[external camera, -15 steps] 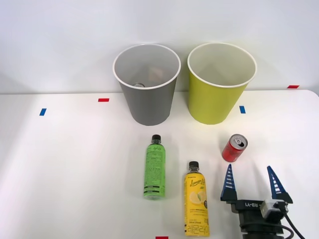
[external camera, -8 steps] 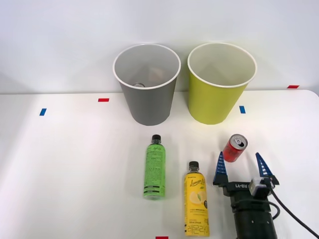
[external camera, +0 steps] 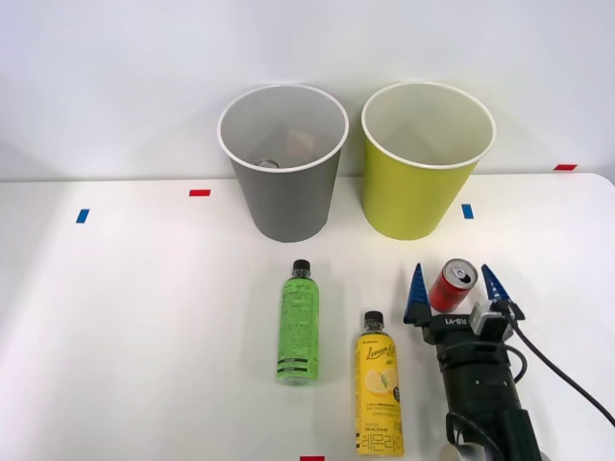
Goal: Put cans in the gray bin, plastic bottles in the light green bin
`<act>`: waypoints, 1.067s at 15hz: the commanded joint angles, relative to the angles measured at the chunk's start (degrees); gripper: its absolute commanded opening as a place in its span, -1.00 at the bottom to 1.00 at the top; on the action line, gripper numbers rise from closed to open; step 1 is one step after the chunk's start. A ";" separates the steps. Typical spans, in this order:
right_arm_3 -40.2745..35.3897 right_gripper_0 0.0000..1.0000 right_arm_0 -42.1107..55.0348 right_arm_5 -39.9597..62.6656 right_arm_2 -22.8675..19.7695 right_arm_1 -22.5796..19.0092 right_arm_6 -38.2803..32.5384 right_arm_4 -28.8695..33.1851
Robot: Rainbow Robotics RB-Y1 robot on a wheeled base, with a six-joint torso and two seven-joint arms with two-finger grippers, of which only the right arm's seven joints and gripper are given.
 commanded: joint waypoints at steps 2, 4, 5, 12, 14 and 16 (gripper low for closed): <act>0.03 1.00 -1.13 1.61 -0.62 -0.06 0.30 -0.15; 0.03 -0.26 -1.13 1.61 -0.62 -0.06 0.74 0.12; 0.03 -0.73 -1.04 1.61 -0.88 -0.15 0.91 0.12; 0.03 -0.89 -1.04 1.69 -0.79 0.55 1.18 0.91; -0.06 -0.90 -0.78 1.61 -1.15 0.90 0.83 3.11; -0.15 -0.92 0.10 0.99 -1.41 0.99 0.21 5.74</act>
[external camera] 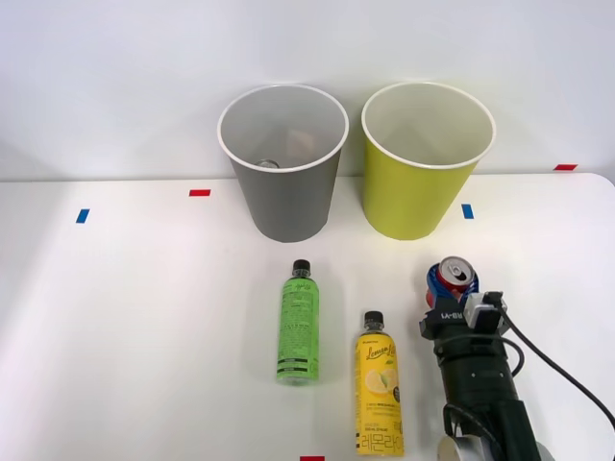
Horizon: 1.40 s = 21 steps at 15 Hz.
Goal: Put cans in the gray bin, plastic bottles in the light green bin
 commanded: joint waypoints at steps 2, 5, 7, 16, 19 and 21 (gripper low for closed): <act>-0.93 -0.93 2.18 -2.47 -0.23 -0.10 -1.86 4.00; -4.27 -0.95 3.85 -2.82 0.30 -1.85 -3.36 4.44; -7.96 -0.98 5.44 -2.38 1.88 -4.05 -6.08 4.71; -34.94 -1.00 11.24 15.11 6.10 -13.89 -11.97 4.09; -37.75 -1.00 7.37 18.80 6.81 -14.95 -15.84 3.12; -37.75 -1.00 3.41 18.80 7.33 -15.39 -18.30 3.12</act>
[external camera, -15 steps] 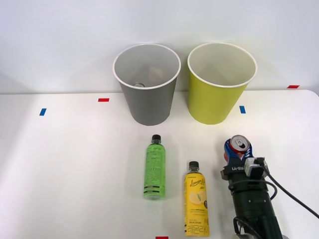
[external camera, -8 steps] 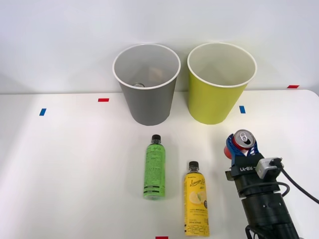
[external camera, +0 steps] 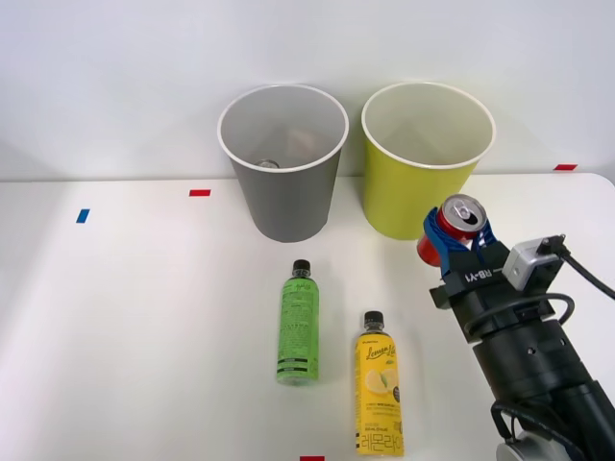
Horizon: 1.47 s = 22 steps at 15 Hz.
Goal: Put cans in the gray bin, plastic bottles in the light green bin
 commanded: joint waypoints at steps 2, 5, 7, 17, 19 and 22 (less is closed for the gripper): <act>-0.25 -1.00 -7.18 1.98 1.29 -0.41 -2.90 -0.08; -0.42 -1.00 -14.82 8.84 1.37 0.91 -3.25 -0.26; -0.42 -1.00 -20.45 14.90 1.37 2.31 -3.78 -0.79; 15.84 -1.00 -47.25 30.99 3.04 11.46 -6.76 -1.22; 23.66 -1.00 -50.24 24.22 3.66 12.86 -6.85 -0.79; 30.69 -1.00 -54.73 22.55 4.63 12.86 -7.12 0.62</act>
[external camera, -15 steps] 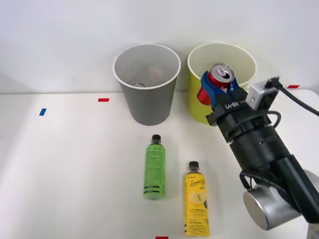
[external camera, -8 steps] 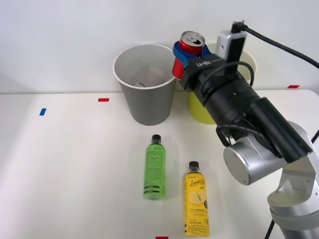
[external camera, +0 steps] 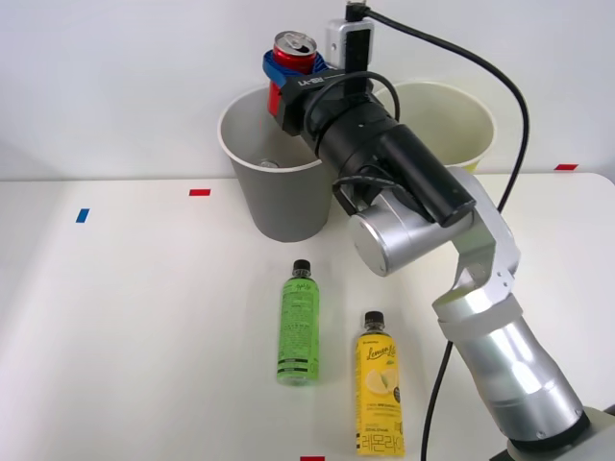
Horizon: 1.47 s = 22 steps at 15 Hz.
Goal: Put cans in the gray bin, plastic bottles in the light green bin
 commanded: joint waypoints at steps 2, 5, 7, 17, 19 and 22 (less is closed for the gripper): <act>9.56 -1.00 -7.63 -1.48 0.95 0.23 -0.86 1.07; 14.13 -1.00 -9.83 -2.27 0.87 0.14 -1.48 2.48; 14.13 -1.00 -9.83 -2.36 0.87 -0.39 -1.92 2.66; 14.13 0.86 -9.74 -6.40 1.48 -3.55 -2.71 4.68; 12.72 0.86 -7.28 -9.65 1.66 -5.92 -2.27 4.59; 2.44 0.86 2.12 -10.35 1.66 -10.05 -2.00 7.23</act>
